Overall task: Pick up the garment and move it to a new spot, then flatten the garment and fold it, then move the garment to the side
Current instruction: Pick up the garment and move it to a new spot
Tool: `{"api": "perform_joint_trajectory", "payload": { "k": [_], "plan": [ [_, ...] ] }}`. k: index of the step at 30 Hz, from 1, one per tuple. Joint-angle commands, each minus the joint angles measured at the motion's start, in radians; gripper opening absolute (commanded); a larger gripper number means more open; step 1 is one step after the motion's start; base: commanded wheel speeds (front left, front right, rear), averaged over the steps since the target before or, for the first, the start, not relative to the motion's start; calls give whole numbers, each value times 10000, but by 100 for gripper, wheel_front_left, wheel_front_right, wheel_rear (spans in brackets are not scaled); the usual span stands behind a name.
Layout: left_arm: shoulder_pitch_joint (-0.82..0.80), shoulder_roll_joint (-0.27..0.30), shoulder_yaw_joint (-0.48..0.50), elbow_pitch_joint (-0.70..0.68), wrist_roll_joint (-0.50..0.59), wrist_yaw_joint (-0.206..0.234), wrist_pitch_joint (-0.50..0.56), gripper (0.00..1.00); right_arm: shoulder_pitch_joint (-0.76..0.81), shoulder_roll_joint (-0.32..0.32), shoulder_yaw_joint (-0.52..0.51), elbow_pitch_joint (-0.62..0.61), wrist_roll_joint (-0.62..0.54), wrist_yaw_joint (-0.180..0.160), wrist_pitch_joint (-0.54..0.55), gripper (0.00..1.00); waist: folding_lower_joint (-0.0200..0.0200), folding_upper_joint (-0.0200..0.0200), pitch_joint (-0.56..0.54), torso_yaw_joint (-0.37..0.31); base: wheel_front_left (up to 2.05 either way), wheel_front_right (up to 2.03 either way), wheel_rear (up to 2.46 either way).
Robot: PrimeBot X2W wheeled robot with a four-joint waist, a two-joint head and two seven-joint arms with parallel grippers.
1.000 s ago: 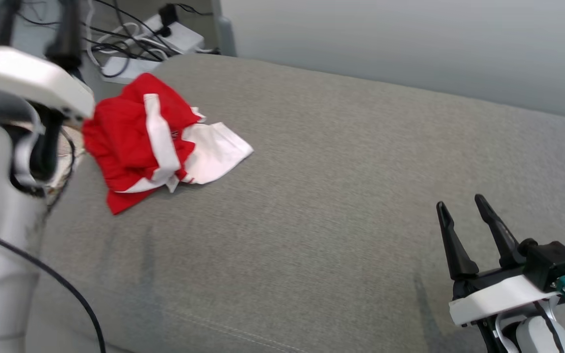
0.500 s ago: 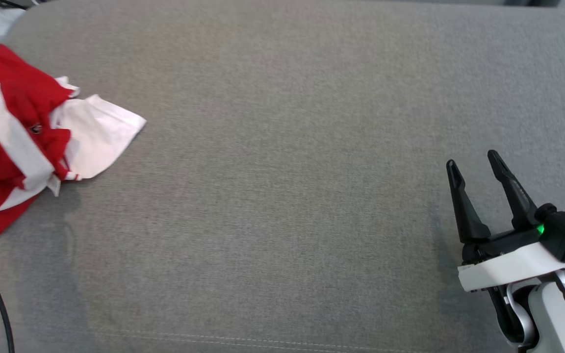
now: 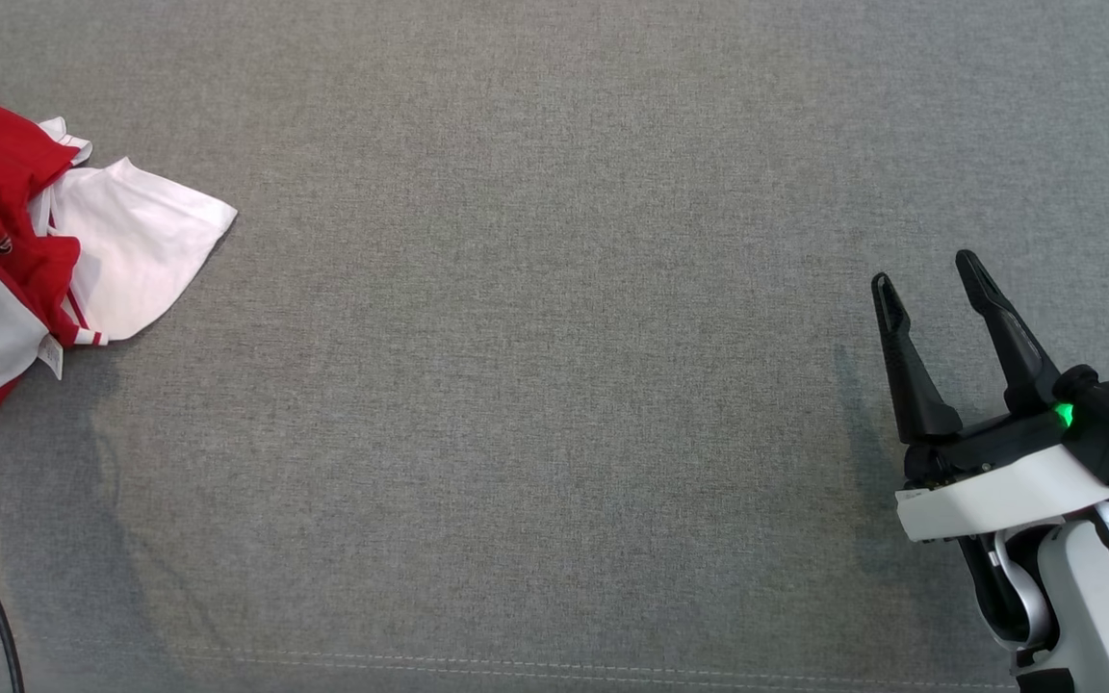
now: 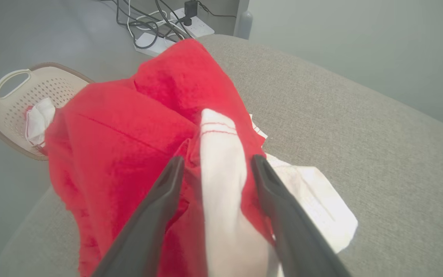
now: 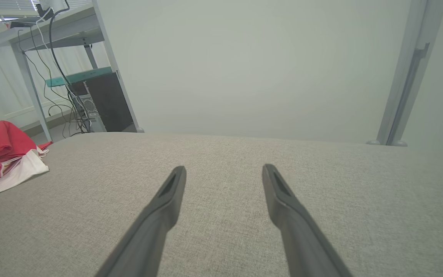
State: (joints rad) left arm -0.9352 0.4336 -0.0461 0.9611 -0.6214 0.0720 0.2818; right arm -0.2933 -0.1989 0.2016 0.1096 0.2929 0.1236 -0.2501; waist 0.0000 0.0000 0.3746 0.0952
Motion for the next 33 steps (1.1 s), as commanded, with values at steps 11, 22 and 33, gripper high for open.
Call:
{"api": "perform_joint_trajectory", "payload": {
  "k": [11,22,33],
  "plan": [
    [-125,893,-250,-379,376,21,-215,0,-61,-133,97,-274,104,71,-116,100,0,0,-203,63,0,0,0],
    [-1034,1243,-1188,-2696,1180,-477,-360,0,342,116,-198,-59,43,71,-116,100,0,0,-1013,359,0,0,0],
    [-298,960,-1823,-6243,1279,-605,-241,0,663,369,-483,-187,33,71,-116,100,0,0,-1498,-67,0,0,0]
  ]
}}
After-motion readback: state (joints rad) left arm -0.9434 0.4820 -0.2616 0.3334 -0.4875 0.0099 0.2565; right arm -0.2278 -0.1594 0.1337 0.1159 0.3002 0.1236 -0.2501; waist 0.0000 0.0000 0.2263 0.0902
